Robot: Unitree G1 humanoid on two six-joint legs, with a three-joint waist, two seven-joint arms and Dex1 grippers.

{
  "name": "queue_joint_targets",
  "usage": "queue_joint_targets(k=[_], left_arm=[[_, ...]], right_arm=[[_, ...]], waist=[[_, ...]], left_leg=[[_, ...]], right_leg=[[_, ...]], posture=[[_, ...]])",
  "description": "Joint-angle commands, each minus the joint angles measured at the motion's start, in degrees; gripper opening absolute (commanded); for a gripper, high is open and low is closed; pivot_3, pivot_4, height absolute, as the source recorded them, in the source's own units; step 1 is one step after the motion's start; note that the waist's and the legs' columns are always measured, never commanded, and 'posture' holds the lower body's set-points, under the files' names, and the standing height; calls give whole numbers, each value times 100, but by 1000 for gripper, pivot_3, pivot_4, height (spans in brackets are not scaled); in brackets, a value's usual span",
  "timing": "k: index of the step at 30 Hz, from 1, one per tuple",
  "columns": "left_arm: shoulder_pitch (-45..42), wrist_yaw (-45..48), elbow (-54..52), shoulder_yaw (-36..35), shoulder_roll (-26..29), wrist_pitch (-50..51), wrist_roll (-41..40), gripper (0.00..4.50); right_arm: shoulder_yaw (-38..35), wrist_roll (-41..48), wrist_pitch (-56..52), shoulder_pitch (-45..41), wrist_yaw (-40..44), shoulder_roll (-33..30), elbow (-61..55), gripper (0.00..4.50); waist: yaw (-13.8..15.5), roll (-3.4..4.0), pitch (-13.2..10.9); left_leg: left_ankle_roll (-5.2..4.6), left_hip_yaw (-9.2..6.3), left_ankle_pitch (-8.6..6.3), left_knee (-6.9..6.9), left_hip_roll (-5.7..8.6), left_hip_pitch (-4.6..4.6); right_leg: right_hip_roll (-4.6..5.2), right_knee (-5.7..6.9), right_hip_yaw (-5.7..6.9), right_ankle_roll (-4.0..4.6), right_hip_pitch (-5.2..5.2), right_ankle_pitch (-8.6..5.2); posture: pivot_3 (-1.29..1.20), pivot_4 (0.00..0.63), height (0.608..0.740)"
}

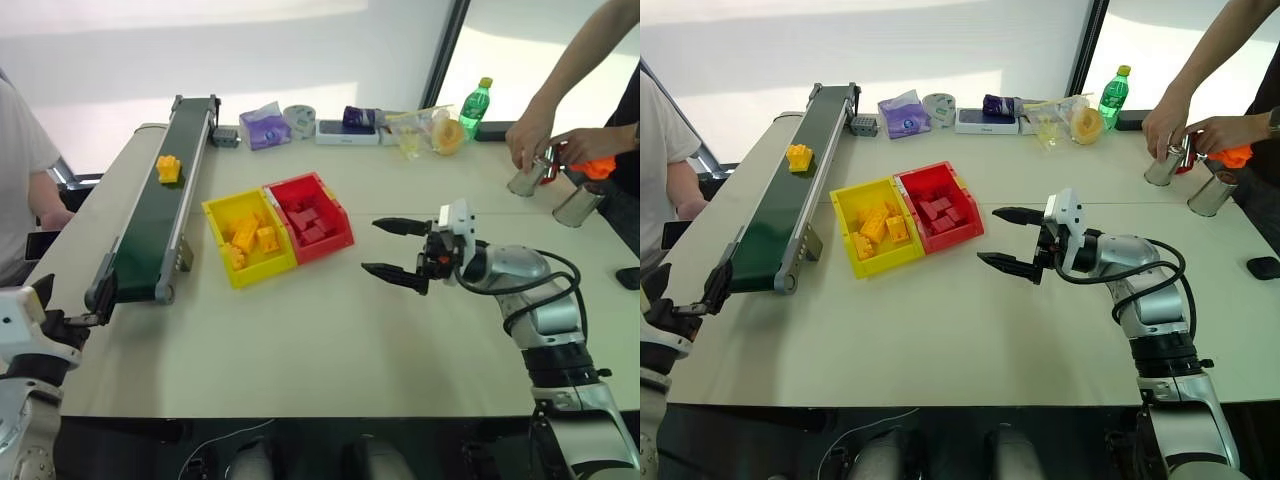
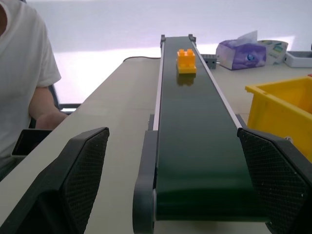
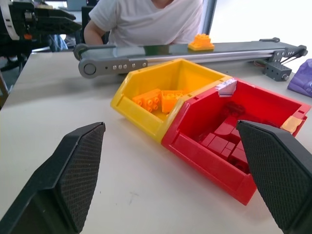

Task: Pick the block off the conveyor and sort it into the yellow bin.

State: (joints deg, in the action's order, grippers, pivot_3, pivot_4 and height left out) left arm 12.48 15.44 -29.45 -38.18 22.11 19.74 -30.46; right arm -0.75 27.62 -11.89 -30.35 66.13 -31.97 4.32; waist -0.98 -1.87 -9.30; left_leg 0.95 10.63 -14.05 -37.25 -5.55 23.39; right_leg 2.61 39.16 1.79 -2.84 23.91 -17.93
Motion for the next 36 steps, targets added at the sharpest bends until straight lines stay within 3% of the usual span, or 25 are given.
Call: queue_joint_targets(k=[1, 13, 22, 28, 36], left_arm=[[-55, -14, -63, 24, 86, -91, 24, 4448], [-519, -346, 8, 291, 420, 355, 161, 4448], [-1825, -938, 354, 932, 959, 1654, 444, 4448], [-2670, -1295, 1031, 1215, 994, 1992, 816, 4448], [-2665, -1095, 1256, 1330, 828, 2250, 781, 4448]], right_arm=[[-176, 167, 19, -94, -12, 37, -212, 4500], [-83, 133, -29, -86, -125, 41, -344, 4500], [-38, 96, -38, -48, -176, 20, -400, 4500], [-145, 158, -91, 15, -203, -58, -481, 4500], [-221, 188, -213, 127, -329, -123, -703, 4500]], waist=[[-3, 0, 0], [-4, 0, 0], [19, 0, 0], [-4, 0, 0], [12, 1, -1]], left_leg=[[0, 0, 0, 0, 0, 0], [3, 0, 2, 1, 0, 0], [9, 0, 6, 0, 1, 0], [12, 1, 7, 2, 0, -1], [12, 4, 7, 5, 0, 1]], right_leg=[[0, 0, 0, 0, 0, 0], [0, 0, 0, 0, 1, 0], [-2, 0, 2, -1, -1, 0], [-5, 0, 1, -2, 0, 1], [-2, 0, 0, -2, 6, 1]], posture=[[0, 150, 740], [0, 150, 740], [0, 150, 740], [0, 150, 740], [0, 150, 740]])
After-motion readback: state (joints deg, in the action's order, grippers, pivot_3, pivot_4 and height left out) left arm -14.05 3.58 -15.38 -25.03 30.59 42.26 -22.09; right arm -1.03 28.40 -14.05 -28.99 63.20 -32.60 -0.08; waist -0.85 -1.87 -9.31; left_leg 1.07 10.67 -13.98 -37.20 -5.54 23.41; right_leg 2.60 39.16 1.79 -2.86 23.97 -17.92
